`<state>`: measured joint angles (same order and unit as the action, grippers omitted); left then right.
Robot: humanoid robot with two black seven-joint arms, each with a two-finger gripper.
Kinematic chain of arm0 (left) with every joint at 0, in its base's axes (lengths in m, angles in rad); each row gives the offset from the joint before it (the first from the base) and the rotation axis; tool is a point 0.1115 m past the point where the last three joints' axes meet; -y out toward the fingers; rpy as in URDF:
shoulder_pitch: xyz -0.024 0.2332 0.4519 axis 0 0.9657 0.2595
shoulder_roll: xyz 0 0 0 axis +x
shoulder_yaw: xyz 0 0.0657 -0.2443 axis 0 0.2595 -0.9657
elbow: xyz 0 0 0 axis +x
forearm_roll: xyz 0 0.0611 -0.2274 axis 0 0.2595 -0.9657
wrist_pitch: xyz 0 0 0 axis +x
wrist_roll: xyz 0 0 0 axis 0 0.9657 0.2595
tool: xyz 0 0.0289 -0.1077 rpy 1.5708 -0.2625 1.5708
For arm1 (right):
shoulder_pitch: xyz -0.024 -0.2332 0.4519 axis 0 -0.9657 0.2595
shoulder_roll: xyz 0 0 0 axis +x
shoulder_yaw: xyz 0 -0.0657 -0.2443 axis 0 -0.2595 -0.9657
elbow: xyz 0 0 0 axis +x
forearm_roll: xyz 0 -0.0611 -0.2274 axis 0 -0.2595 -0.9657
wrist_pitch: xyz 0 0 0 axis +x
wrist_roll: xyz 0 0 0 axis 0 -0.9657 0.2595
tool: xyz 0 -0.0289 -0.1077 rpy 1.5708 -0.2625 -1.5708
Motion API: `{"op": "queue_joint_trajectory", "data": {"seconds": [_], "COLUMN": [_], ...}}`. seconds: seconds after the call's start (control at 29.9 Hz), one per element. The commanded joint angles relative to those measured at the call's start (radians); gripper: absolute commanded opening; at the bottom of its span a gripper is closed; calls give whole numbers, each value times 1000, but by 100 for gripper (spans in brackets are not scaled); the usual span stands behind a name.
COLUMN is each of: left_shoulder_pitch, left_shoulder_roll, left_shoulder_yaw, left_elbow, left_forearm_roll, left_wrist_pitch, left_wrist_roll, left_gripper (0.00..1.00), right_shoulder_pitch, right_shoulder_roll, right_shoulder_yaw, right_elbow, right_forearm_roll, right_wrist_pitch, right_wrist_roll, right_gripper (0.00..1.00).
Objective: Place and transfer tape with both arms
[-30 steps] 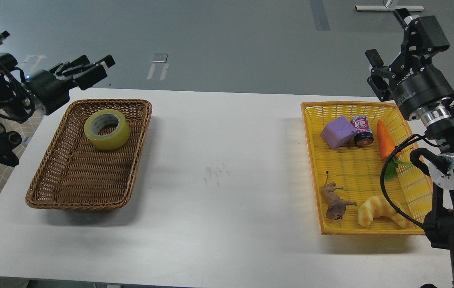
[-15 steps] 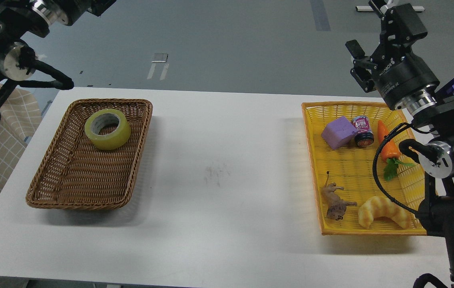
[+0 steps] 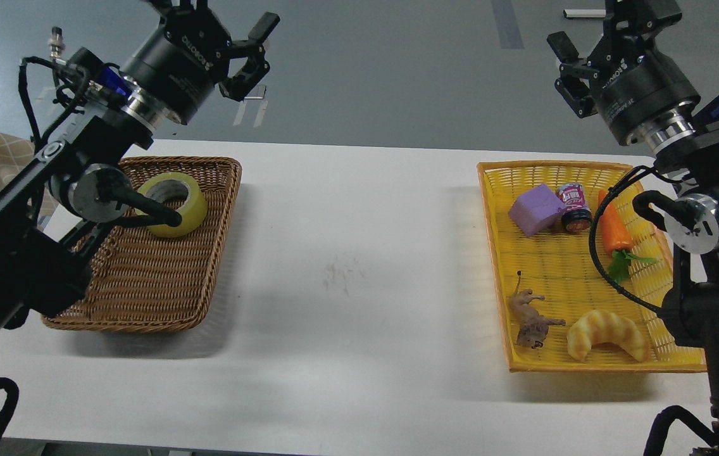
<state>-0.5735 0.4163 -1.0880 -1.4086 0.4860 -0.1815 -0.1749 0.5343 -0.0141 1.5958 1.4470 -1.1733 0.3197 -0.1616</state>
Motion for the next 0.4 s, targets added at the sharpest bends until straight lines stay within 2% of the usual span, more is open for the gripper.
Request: {"op": "queue_joint_trajectory", "data": {"seconds": [0.0,0.13,0.27,0.37], "left_shoulder_pitch": [27,18,44,47], "left_shoulder_roll": [-70,-161,-188,-186], "left_shoulder_yaw": [-67,-104,-128,-139], "left_elbow": [13,59,60,60], "left_forearm_roll": [51,78,134,140], "left_wrist_pitch": [-9,5,17,33], "left_wrist_roll": [5,24,46,46], "left_gripper": [98,98,98,98], "right_shoulder_pitch": [9,12,16,16], "right_shoulder_roll": [8,14,14,14], "right_shoulder_yaw": [0,-7,-17,-25], "right_elbow": [-4,-5,-4,-7], "right_forearm_roll": [7,44,44,44], "right_wrist_pitch": [1,4,4,4], "right_wrist_roll": [5,8,8,8], "right_gripper": [100,100,100,100]}}
